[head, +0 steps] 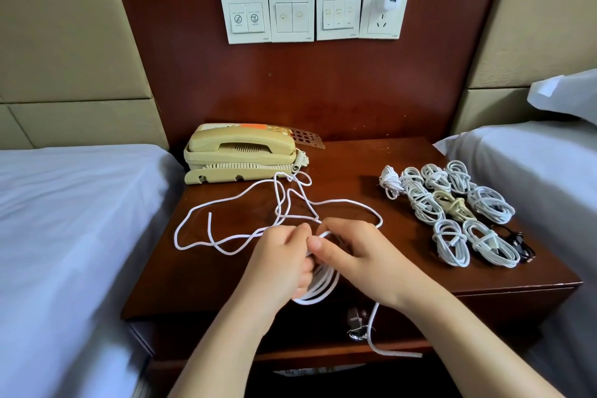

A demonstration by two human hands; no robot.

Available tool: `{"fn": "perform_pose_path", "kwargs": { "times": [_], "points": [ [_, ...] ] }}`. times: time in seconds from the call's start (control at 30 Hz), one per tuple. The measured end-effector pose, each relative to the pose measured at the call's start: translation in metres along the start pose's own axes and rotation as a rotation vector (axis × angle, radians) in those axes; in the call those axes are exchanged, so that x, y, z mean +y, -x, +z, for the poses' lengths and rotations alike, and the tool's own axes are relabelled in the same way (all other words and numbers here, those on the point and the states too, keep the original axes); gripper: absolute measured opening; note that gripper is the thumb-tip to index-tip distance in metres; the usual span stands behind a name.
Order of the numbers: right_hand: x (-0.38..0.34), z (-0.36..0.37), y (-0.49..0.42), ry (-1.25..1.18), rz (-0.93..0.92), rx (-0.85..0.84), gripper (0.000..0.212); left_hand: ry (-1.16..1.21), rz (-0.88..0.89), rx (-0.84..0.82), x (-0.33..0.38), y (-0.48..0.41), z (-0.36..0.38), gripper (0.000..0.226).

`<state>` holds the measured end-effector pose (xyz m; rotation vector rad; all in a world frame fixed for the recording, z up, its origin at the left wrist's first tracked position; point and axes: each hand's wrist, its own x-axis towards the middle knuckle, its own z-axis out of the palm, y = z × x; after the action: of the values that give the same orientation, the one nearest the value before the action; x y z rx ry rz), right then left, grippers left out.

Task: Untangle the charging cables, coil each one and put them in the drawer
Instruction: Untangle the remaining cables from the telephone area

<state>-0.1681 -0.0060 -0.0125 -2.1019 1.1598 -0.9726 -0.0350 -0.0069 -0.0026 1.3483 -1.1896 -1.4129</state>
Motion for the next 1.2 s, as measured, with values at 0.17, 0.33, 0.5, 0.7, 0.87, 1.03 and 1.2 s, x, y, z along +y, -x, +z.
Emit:
{"fn": "perform_pose_path", "kwargs": {
  "times": [0.17, 0.33, 0.5, 0.7, 0.87, 1.03, 1.2],
  "points": [
    [-0.009, 0.01, -0.003, 0.055, -0.043, 0.227, 0.045, -0.043, 0.247, 0.231, 0.001, 0.005, 0.001, 0.042],
    [-0.011, 0.011, -0.008, -0.102, 0.009, 0.496, 0.04, -0.103, 0.433, 0.296, -0.003, 0.004, 0.007, 0.043],
    [-0.015, 0.02, -0.006, -0.162, 0.026, 0.523, 0.043, -0.047, 0.413, 0.412, 0.0, 0.008, 0.01, 0.049],
    [-0.007, 0.009, -0.007, -0.246, 0.033, 0.376, 0.044, -0.11, 0.441, 0.435, 0.001, -0.004, -0.011, 0.051],
    [0.008, -0.004, -0.009, -0.158, 0.049, 0.447, 0.037, -0.127, 0.433, 0.198, 0.005, 0.006, -0.002, 0.055],
    [0.009, 0.0, -0.002, 0.053, 0.054, 0.029, 0.029, 0.064, 0.313, 0.357, 0.01, -0.003, -0.009, 0.054],
    [-0.01, 0.016, 0.009, 0.38, -0.113, -0.055, 0.026, -0.214, 0.459, 0.594, 0.008, -0.017, -0.028, 0.053]
  ]
}}
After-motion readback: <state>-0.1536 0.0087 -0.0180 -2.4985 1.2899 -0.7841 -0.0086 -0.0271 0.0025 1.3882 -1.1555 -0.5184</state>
